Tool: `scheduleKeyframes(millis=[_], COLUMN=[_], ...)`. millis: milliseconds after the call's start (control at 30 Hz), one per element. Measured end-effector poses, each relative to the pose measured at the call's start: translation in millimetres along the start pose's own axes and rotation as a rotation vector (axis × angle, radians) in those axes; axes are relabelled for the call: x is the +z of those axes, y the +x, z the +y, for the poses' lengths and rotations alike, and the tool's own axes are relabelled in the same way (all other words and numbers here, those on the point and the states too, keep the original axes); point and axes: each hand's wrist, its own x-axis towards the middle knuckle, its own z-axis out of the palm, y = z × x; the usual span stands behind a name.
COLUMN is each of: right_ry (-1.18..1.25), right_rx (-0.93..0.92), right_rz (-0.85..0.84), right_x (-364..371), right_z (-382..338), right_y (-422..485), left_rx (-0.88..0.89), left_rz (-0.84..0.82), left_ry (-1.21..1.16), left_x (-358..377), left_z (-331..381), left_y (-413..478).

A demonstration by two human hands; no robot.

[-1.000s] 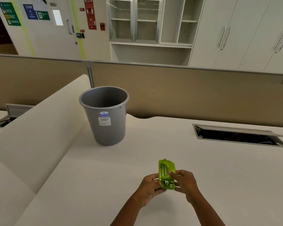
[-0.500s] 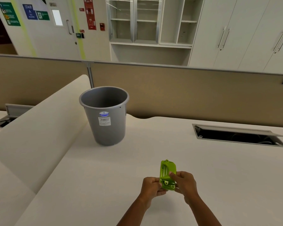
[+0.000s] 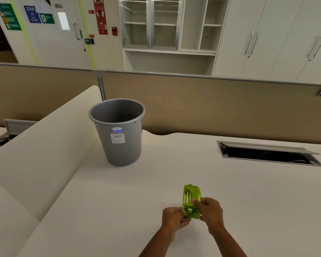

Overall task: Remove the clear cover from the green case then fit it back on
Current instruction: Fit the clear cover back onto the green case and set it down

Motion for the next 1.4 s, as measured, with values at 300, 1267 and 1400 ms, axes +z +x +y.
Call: scheduleKeyframes(millis=[300,1267,1400], right_ry=[0.027,-0.140,-0.173], right_rx=[0.007,0.127,0.116], right_rz=[0.009,0.133,0.140], right_x=[-4,-45,-45], right_z=[8,71,73], right_y=[4,40,41], left_rx=[-0.023,0.512,0.668], left_rz=[0.058,0.390,0.504], left_ry=[0.078,1.314,1.441], left_x=[10,-43,-47], left_z=[-7,-27,-21], left_y=[1,8,2])
